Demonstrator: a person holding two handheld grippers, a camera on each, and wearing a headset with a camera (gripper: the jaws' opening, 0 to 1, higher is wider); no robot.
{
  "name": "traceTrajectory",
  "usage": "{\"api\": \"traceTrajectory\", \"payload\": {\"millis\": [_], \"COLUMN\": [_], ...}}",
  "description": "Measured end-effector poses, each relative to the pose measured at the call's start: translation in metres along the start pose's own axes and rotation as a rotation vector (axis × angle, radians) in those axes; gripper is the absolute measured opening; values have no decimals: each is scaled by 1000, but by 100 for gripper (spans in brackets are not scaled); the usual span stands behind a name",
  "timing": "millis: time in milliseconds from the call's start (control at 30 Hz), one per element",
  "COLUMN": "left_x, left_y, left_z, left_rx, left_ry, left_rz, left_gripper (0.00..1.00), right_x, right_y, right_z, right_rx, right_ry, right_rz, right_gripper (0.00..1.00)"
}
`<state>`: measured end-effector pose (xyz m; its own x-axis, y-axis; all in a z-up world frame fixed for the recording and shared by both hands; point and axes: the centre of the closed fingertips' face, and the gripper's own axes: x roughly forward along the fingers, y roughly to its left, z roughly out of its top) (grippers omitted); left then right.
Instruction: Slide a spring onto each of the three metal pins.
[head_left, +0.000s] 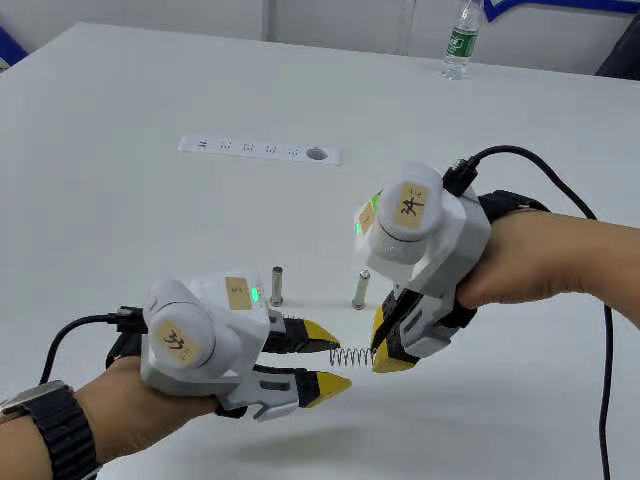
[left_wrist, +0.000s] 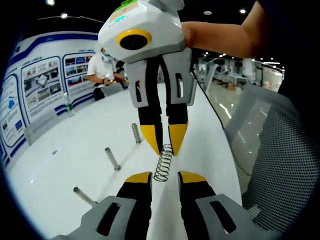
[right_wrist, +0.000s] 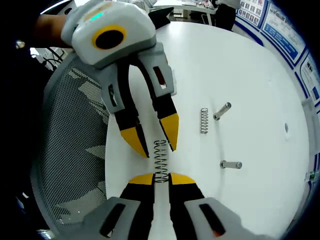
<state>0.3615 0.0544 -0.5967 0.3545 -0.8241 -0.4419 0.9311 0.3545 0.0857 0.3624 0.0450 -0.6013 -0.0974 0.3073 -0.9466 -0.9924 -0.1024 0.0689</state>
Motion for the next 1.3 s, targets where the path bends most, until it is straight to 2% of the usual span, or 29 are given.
{"api": "traceTrajectory", "payload": {"millis": [200,400,500,700,967,1167,1200,1300], "left_x": [2,1,0,-1,-1,-2,-2,-1], "left_y": [-4,-2,0,1,1,2,3,4], "left_z": [0,1,2,3,8,9,11,12], "left_rx": [27,27,31,27,23,16,8,10], "left_ry": [7,5,4,0,-16,-25,-38,-40], "left_rz": [-11,-5,0,7,10,14,15,16], "left_gripper": [14,12,11,11,11,10,10,10], "right_x": [-2,-10,-16,-30,-36,-36,-36,-35], "right_y": [4,5,4,5,8,8,8,5], "right_z": [0,6,10,31,51,54,55,53], "right_rx": [-3,-18,-24,-39,-76,-77,-75,-68], "right_ry": [16,9,-4,-76,-127,-141,-146,-146], "right_rz": [17,3,-8,-27,-53,-48,-46,-51], "right_gripper": [12,12,12,11,11,12,12,16]}}
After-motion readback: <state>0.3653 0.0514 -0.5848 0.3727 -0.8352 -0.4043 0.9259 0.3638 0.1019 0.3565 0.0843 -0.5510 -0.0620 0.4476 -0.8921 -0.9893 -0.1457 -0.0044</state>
